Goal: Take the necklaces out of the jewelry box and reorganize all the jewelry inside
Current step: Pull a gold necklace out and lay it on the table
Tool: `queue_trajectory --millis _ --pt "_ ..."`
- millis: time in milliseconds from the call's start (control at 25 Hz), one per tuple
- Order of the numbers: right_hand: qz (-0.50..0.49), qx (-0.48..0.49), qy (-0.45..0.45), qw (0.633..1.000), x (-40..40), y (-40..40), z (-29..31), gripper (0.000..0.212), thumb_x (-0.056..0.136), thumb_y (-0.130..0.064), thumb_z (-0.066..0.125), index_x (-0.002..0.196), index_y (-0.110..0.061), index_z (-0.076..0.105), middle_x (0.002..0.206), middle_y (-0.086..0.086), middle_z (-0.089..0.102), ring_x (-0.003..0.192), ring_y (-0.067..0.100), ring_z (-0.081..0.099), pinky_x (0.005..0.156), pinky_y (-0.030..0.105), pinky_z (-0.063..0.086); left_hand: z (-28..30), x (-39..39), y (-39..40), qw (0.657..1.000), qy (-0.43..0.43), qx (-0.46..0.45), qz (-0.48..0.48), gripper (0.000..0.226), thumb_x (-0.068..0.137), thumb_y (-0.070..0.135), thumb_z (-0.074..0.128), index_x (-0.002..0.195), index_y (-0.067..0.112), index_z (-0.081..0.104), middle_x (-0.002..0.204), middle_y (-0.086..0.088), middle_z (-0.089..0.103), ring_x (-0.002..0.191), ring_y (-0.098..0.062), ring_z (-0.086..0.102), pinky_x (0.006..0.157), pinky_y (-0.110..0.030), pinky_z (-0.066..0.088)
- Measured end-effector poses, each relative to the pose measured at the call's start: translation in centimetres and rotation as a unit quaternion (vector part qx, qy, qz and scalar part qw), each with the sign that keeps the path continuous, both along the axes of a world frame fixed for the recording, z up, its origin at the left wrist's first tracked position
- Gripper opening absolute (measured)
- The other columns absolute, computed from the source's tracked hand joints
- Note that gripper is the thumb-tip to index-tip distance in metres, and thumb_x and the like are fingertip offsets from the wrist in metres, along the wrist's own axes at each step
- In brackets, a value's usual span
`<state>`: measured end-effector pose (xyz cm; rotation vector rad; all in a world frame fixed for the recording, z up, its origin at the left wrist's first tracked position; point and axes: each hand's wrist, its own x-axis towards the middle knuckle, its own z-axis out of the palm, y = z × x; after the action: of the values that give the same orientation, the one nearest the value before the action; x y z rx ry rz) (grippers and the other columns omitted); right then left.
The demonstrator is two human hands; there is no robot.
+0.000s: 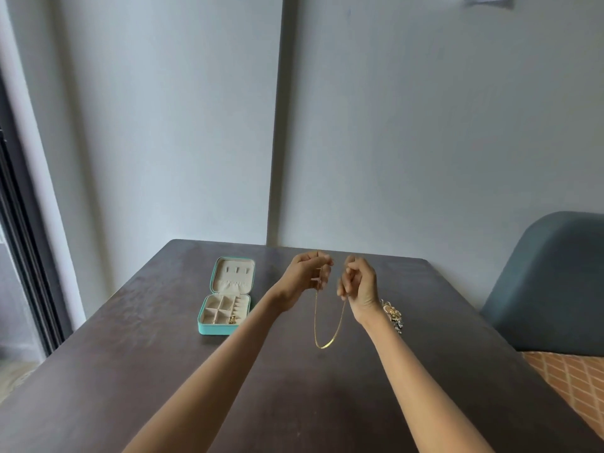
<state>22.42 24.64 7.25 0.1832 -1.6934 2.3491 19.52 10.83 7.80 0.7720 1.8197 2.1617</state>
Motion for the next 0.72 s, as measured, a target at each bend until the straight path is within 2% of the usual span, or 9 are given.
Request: queue_trajectory --millis 160,280,400,480,600,680,720 --pt "-0.016 0.024 -0.059 0.998 -0.4 0.8 -0.5 0.022 0.077 -0.022 0.047 0.057 -0.012 0.046 0.036 0.001 0.043 0.031 0.017 0.044 0.038 0.020 0.029 -1.9 -0.1 0.7 0.997 -0.024 -0.071 -0.007 0.021 0.094 0.021 0.052 0.075 0.016 0.058 0.064 -0.001 0.053 0.051 -0.011 0.047 0.046 -0.021 0.037" --pt "-0.022 0.073 -0.143 0.987 -2.0 1.5 -2.3 0.020 0.088 -0.015 0.045 0.069 -0.010 0.052 0.044 0.002 0.056 0.036 0.015 0.052 0.038 0.020 0.039 -4.2 -1.9 1.7 0.990 -0.043 -0.117 0.066 0.019 0.093 0.024 0.056 0.075 0.017 0.059 0.066 0.001 0.055 0.049 -0.009 0.048 0.045 -0.020 0.037" --pt "-0.044 0.107 -0.184 0.976 -4.1 2.0 -4.8 0.019 0.091 -0.013 0.045 0.074 -0.011 0.054 0.050 0.001 0.062 0.042 0.014 0.057 0.045 0.022 0.049 -6.6 -3.9 2.9 0.980 -0.057 -0.137 0.130 0.019 0.094 0.020 0.054 0.078 0.013 0.058 0.066 0.000 0.056 0.045 -0.004 0.050 0.045 -0.014 0.039" --pt "-0.077 0.129 -0.202 0.968 -6.0 2.3 -6.3 0.019 0.090 -0.012 0.045 0.074 -0.011 0.055 0.054 0.003 0.062 0.046 0.016 0.057 0.049 0.024 0.050 -8.5 -5.8 3.6 0.971 -0.046 -0.168 0.166 0.018 0.093 0.020 0.056 0.077 0.012 0.058 0.066 0.002 0.057 0.051 -0.004 0.052 0.053 -0.015 0.042" --pt "-0.101 0.222 -0.204 0.948 -9.1 2.8 -8.0 0.017 0.085 -0.012 0.048 0.071 -0.011 0.057 0.060 0.005 0.060 0.054 0.018 0.053 0.052 0.026 0.045 -10.7 -8.7 3.6 0.917 0.027 -0.317 0.241 0.018 0.090 0.032 0.058 0.082 0.017 0.062 0.074 0.007 0.057 0.075 -0.013 0.055 0.078 -0.031 0.041" --pt "-0.106 0.339 -0.194 0.914 -11.0 3.0 -8.8 0.018 0.082 -0.017 0.050 0.068 -0.012 0.061 0.063 0.001 0.064 0.065 0.020 0.057 0.062 0.031 0.045 -11.5 -9.9 3.5 0.876 0.089 -0.396 0.260 0.020 0.090 0.035 0.056 0.088 0.017 0.064 0.087 0.003 0.058 0.090 -0.016 0.056 0.087 -0.035 0.037" --pt "-0.108 0.389 -0.191 0.894 -11.4 3.0 -9.2 0.019 0.082 -0.020 0.051 0.070 -0.013 0.063 0.068 0.001 0.067 0.071 0.021 0.060 0.067 0.032 0.046 -11.7 -10.3 3.4 0.868 0.112 -0.405 0.264 0.020 0.091 0.034 0.056 0.091 0.015 0.065 0.093 0.000 0.059 0.096 -0.018 0.054 0.088 -0.035 0.036"
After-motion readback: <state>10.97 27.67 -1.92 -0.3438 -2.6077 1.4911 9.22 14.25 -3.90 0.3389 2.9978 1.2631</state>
